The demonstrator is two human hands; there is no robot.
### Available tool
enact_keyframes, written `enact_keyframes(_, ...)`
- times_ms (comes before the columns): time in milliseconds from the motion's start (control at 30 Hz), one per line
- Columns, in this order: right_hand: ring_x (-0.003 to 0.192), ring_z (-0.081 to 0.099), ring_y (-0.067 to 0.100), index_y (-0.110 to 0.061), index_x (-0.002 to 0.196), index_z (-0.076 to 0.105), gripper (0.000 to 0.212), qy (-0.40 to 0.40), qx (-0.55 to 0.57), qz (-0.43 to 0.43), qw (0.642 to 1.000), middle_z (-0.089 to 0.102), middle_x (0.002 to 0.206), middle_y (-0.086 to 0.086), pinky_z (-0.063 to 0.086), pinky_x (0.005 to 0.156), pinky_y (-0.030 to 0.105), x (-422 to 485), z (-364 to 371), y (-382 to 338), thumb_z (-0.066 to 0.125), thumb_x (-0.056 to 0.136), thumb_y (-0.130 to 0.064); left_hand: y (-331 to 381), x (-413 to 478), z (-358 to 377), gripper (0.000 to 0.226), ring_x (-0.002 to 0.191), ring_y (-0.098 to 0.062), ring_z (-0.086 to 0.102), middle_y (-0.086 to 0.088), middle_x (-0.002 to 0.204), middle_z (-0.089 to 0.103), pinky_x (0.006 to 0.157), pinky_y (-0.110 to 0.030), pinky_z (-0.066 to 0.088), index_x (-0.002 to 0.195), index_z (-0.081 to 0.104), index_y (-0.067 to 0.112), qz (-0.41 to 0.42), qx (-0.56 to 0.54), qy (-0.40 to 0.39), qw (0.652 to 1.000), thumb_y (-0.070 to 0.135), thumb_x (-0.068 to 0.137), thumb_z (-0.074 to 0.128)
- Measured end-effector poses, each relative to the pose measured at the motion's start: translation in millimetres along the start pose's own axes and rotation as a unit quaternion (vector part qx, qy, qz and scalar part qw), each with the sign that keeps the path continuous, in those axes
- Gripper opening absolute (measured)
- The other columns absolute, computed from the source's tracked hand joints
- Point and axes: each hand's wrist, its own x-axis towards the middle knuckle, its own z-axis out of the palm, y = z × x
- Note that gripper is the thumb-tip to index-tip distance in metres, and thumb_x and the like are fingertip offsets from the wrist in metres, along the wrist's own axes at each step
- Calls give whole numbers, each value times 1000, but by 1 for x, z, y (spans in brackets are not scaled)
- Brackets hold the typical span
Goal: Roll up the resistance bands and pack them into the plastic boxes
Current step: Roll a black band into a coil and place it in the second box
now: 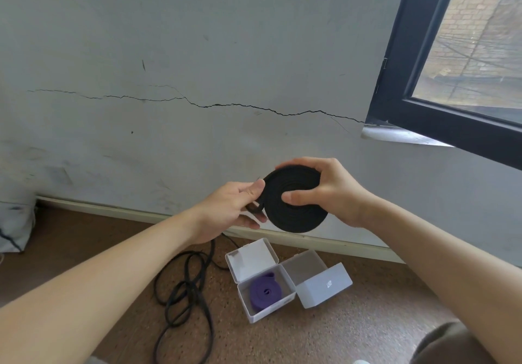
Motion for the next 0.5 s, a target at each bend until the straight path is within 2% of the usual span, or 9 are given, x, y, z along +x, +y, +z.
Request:
enact_keyframes(100, 99, 70, 9, -27, 117, 73, 45, 32, 30, 5, 999, 74, 107, -6, 59, 71, 25, 1, 2, 3, 86, 78, -10, -1, 1, 9, 46, 84, -14, 56, -1, 91, 66, 74, -31, 47, 110, 73, 20, 4, -50, 17, 999, 49, 101, 39)
enact_keyframes(167, 97, 71, 8, -26, 116, 73, 45, 58, 46, 8, 997, 74, 105, -6, 60, 71, 26, 1, 5, 4, 87, 77, -9, 1, 3, 10, 41, 88, -16, 48, 1, 96, 64, 75, -30, 42, 120, 72, 25, 10, -100, 24, 995, 36, 110, 34)
enact_keyframes(267, 98, 71, 11, -26, 116, 73, 45, 84, 59, 5, 995, 74, 105, -6, 61, 72, 27, 1, 7, 3, 87, 77, -8, 4, 6, 8, 39, 104, -25, 48, -9, 116, 67, 93, -39, 44, 136, 65, 24, 19, -141, 25, 990, 23, 110, 36)
enact_keyframes(333, 99, 71, 11, -26, 116, 73, 44, 92, 82, 8, 992, 74, 106, -5, 61, 73, 27, 0, 7, 3, 86, 77, -8, 7, 6, 10, 31, 110, -22, 61, -12, 121, 72, 102, -39, 49, 128, 70, 20, 22, -173, 79, 982, 19, 106, 48)
enact_keyframes(433, 101, 71, 13, -27, 115, 73, 44, 106, 96, 8, 990, 74, 107, -4, 62, 76, 31, -1, 8, 3, 86, 77, -8, 6, 8, 15, 15, 92, -16, 72, -5, 99, 76, 82, -28, 59, 111, 69, 15, 22, -245, 161, 956, 13, 97, 63)
enact_keyframes(500, 101, 71, 14, -27, 115, 73, 44, 115, 97, 7, 989, 74, 107, -4, 63, 77, 33, -1, 10, 4, 87, 77, -8, 5, 10, 17, 6, 83, -15, 73, -3, 89, 75, 77, -28, 59, 98, 63, 16, 23, -259, 196, 945, 13, 95, 67)
